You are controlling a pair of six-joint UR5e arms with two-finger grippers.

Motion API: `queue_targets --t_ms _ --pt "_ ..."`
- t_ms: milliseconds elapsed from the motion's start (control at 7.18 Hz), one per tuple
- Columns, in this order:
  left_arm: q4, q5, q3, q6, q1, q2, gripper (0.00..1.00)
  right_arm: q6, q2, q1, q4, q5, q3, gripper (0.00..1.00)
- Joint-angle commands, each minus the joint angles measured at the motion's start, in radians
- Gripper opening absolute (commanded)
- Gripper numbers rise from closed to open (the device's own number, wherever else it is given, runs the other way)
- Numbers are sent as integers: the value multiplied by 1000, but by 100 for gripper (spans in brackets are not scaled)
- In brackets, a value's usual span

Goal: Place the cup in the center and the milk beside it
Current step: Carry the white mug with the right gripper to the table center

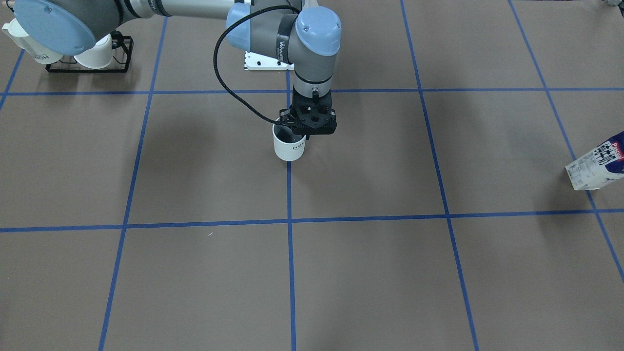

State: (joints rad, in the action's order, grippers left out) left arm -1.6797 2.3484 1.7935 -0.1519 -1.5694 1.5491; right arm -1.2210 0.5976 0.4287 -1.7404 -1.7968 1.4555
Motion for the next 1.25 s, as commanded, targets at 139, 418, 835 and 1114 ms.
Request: queue_targets --t_ms 139,418,835,1114 --pt "0 0 0 0 0 0 98 -2 39 -1 106 2 -6 17" --pt "0 0 -2 -2 0 0 98 -3 37 -1 107 5 -4 68" --pt "0 0 0 -2 -1 -1 98 0 27 72 75 5 124 99" --pt "0 3 21 -2 -1 0 98 78 36 245 -57 -155 245 99"
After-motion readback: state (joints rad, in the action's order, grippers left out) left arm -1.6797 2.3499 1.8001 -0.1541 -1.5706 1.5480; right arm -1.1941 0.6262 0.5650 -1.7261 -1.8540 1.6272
